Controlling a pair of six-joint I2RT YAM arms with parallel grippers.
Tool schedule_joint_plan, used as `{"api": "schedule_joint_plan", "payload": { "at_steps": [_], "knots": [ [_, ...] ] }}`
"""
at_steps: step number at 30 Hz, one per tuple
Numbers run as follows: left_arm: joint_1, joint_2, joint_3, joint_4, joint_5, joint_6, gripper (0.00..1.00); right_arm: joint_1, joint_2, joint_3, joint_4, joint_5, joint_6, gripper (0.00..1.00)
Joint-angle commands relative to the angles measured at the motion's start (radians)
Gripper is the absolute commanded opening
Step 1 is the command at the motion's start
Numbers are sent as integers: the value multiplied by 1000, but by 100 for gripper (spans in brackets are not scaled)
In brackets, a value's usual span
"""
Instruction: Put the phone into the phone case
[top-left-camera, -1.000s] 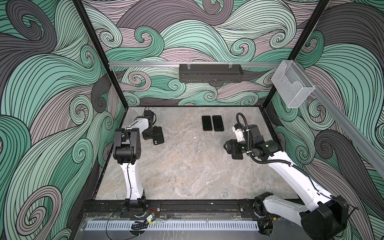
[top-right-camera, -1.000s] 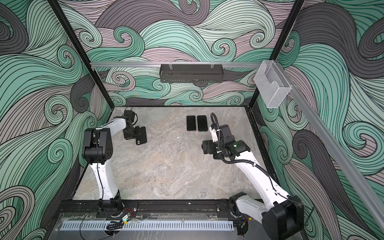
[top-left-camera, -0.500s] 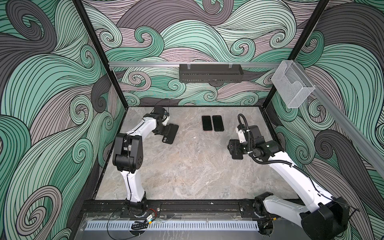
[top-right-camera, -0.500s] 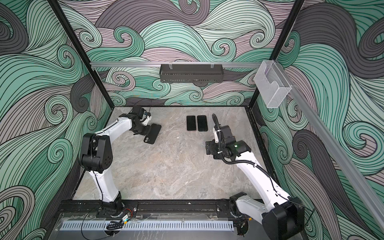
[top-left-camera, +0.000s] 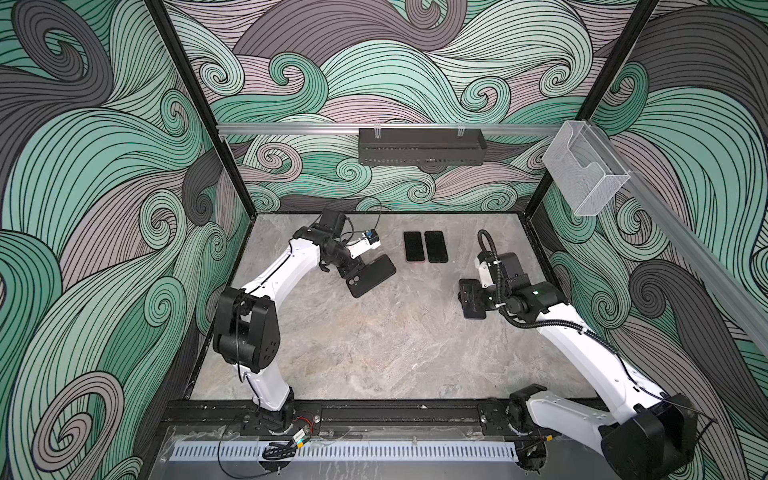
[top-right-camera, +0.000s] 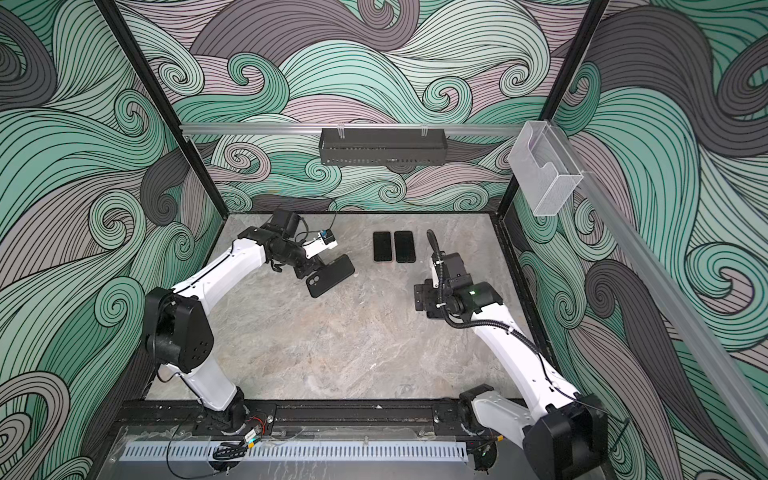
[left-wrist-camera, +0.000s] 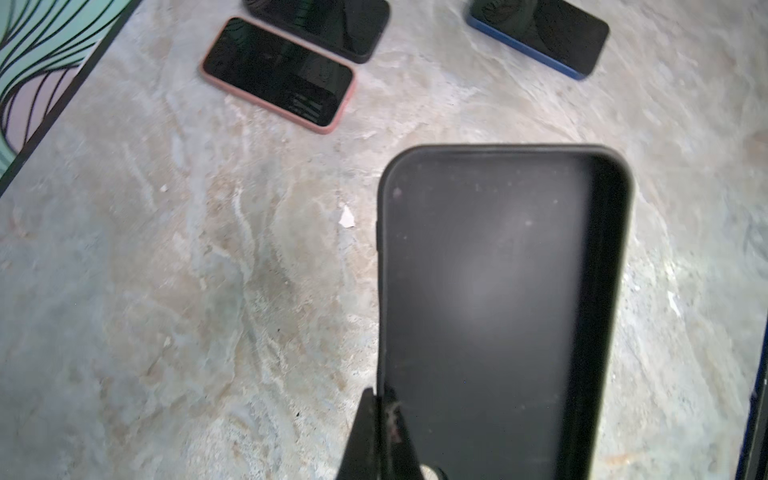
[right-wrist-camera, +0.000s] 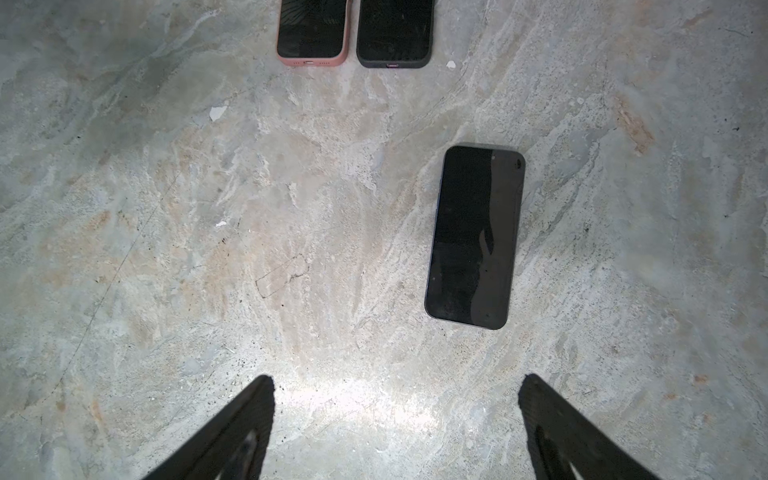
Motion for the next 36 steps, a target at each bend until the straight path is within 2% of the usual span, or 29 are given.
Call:
{"api": "schedule_joint_plan", "payload": {
  "at_steps": [1,9,16,30,36],
  "knots": [
    [-80,20,58,-112,25,163,2,-10,9,-13,-22,30,13,92],
    [-229,107,82,-157,-39,258,4,-49,37,-35,-6,66,49,94],
    [-318,171,29,-31,-110,192,5,-78,12,-82,43,66,79,95],
    [-396,297,14,32,-298,80,6,-88,21,-112,73,50,91,95],
    [-400,310,0,58,-327,40,8,-88,29,-126,88,25,91,95]
  ]
}}
